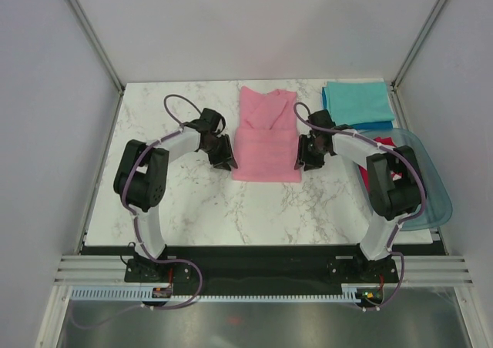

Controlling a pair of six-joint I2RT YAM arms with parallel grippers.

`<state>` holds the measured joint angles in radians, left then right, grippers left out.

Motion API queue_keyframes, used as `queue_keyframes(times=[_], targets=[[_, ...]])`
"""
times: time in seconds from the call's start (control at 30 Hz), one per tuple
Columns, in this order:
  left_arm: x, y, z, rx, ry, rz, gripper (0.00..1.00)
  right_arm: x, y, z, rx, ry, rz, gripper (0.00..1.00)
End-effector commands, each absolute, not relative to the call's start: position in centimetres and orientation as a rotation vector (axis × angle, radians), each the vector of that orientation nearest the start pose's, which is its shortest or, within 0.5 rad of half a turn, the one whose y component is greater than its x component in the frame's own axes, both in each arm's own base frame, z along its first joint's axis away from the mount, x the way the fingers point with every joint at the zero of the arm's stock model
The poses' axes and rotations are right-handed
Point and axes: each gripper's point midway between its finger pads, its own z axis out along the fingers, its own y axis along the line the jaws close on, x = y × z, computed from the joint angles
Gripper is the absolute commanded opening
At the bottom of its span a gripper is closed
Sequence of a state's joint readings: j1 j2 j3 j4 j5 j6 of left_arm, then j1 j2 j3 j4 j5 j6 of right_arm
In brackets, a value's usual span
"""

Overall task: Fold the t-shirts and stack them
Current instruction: Fold the tshirt

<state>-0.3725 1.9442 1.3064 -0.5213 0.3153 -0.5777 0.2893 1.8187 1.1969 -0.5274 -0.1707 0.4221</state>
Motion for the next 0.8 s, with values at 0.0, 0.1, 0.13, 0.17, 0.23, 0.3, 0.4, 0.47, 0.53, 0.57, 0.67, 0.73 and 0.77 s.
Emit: queue_keyframes(times=[0.0,0.1,0.13,0.17,0.23,0.3,0.4,0.47,0.53,0.57,0.67,0.73,0.77], targets=[[35.7,-21.7,3.7,-0.119,2.803,-0.628,0.37,36.1,16.3,4.2,0.081,2.71,0.49,0.45],[35.1,-22.1,2.7,-0.103,2.831,-0.629,0.35,35.1,16.4,3.3,0.073,2.735,0.504,0.39],[34.9,-22.3,2.6,-0.104,2.835,-0.638,0.3,34.9,16.2,3.1,0.071,2.734,0.498,0.35],[34.3,-22.5,2.2,-0.104,2.847,-0.658,0.27,34.3,15.9,3.0,0.074,2.738,0.488,0.25],[33.7,-22.7,2.3,-0.109,2.85,-0.658,0.15,34.0,15.3,2.9,0.084,2.733,0.453,0.13],[32.6,-22.4,1.7,-0.14,2.873,-0.63,0.08,33.2,14.9,2.9,0.088,2.737,0.438,0.0],[31.4,-22.1,2.1,-0.172,2.86,-0.606,0.02,32.0,14.6,3.0,0.097,2.742,0.438,0.0],[30.4,-22.2,2.8,-0.185,2.845,-0.624,0.02,31.1,14.2,3.4,0.106,2.74,0.43,0.0],[29.5,-22.7,3.4,-0.168,2.84,-0.651,0.02,29.8,13.7,3.1,0.11,2.761,0.412,0.0],[28.9,-23.0,4.0,-0.151,2.838,-0.689,0.06,29.4,13.6,3.3,0.111,2.757,0.414,0.09],[28.8,-23.5,5.3,-0.143,2.821,-0.734,0.27,29.0,13.1,3.9,0.124,2.766,0.389,0.27],[29.5,-23.3,5.9,-0.145,2.81,-0.706,0.32,29.8,13.0,5.3,0.133,2.739,0.371,0.31],[30.9,-23.5,7.1,-0.139,2.772,-0.708,0.32,30.4,12.9,5.9,0.143,2.722,0.362,0.31]])
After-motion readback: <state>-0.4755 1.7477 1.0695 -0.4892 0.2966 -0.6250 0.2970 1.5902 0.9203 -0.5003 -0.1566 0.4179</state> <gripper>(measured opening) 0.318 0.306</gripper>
